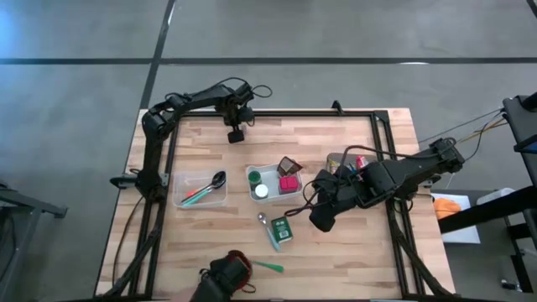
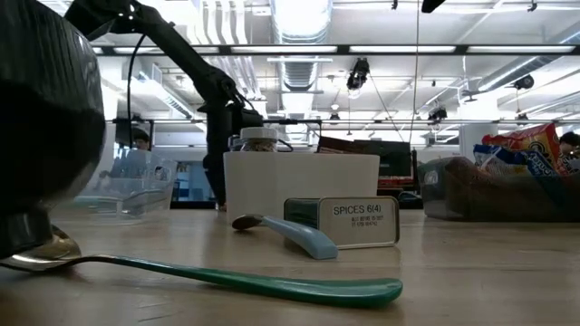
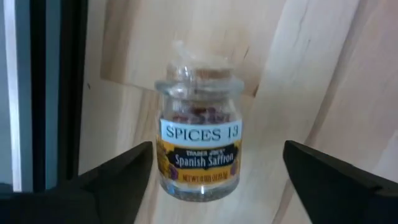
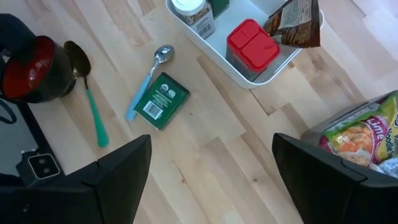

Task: Pick & Place Food Item
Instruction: Put the brown seasoning bottle into the white bin

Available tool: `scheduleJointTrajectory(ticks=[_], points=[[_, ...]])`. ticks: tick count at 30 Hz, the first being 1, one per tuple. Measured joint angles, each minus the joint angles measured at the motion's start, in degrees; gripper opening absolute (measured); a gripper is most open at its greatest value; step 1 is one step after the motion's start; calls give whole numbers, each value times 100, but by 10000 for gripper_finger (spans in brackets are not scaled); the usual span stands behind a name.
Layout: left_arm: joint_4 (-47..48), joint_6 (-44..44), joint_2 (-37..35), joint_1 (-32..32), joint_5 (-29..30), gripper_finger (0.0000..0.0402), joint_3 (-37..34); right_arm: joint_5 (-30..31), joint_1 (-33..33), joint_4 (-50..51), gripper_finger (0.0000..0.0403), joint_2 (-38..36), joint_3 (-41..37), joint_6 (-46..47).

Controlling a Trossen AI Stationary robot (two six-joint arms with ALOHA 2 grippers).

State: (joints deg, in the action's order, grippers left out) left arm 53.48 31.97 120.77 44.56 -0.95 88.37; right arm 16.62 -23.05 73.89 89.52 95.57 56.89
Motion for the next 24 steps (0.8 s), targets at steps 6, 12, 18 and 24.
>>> scheduleJointTrajectory(ticks=[6, 12, 18, 24], points=[[52, -45, 0, -162, 140, 257, -27, 0, 3, 0, 331, 0, 0, 15], [76, -84, -7, -276, 171, 166, -14, -8, 3, -5, 331, 0, 0, 93], [113, -195, -28, -278, 175, 166, -14, -13, -37, -7, 331, 0, 0, 127], [250, -198, -112, -278, 158, 166, 41, -13, -72, -6, 331, 0, 0, 120]])
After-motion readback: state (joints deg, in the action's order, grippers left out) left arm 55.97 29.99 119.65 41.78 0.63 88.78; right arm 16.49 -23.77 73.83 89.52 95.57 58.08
